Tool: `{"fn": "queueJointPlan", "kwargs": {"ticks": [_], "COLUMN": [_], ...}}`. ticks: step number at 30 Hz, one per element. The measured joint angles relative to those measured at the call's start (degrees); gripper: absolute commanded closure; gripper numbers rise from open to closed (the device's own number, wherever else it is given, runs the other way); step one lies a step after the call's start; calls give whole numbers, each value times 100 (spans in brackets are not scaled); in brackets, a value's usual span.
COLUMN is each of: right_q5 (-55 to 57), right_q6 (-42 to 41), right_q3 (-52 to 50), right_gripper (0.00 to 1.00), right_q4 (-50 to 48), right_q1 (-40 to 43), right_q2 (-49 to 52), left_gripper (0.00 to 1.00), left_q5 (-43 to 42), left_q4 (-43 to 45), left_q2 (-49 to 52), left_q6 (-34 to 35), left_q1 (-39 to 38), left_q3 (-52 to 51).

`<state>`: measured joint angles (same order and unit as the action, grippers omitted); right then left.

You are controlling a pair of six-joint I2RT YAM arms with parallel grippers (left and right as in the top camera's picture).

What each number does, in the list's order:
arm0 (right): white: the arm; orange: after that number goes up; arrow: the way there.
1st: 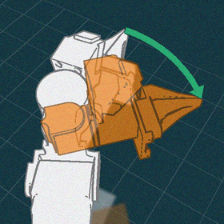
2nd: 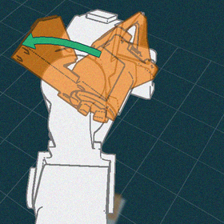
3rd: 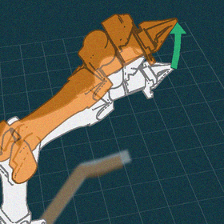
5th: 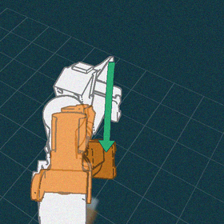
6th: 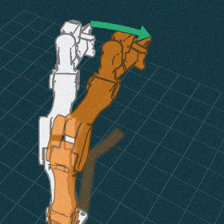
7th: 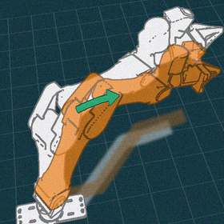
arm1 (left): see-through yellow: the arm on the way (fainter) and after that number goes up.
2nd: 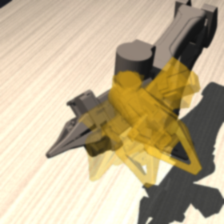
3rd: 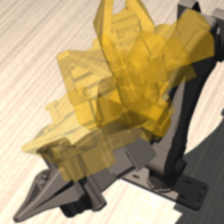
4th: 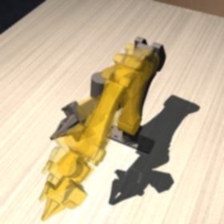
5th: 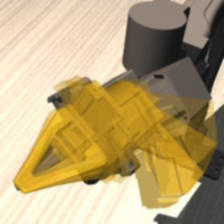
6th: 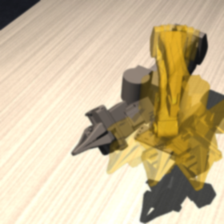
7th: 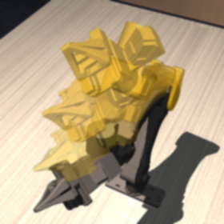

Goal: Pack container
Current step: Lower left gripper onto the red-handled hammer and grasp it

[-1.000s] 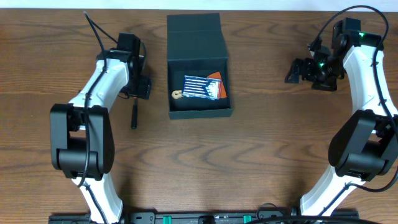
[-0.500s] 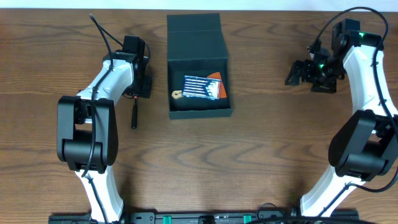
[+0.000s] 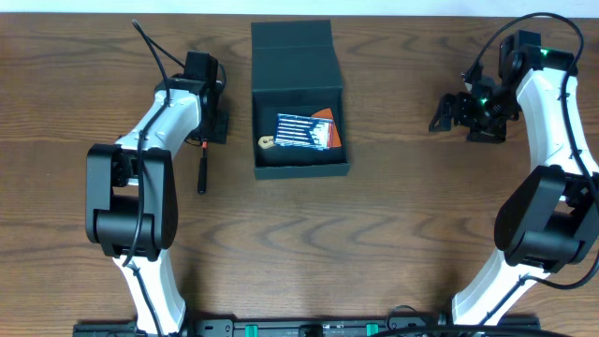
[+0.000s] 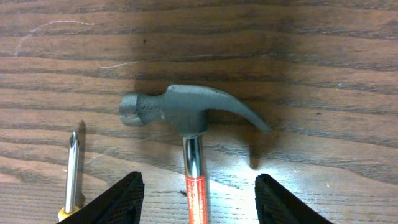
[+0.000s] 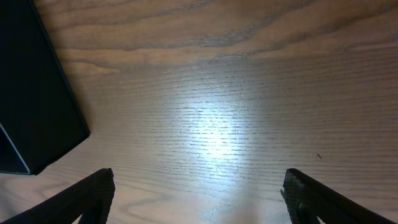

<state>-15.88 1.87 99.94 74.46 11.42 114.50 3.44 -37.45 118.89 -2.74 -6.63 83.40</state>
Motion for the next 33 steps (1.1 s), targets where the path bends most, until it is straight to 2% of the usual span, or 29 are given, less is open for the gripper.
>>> {"fn": "queueJointPlan", "kwargs": {"ticks": [27,33], "right_q5": [0,0], "right_q6": [0,0], "right_q3": [0,0], "right_gripper": [13,13], "right_q4": [15,15], "right_q1": [0,0], "right_q2": [0,0], "left_gripper": [48,57], "left_q5": [-173,-177], "left_q4": [-197,-195], "left_q2": [0,0], "left_q6": [-208,-219], "left_q1": [192,192], "left_q3": [-144,-146]}}
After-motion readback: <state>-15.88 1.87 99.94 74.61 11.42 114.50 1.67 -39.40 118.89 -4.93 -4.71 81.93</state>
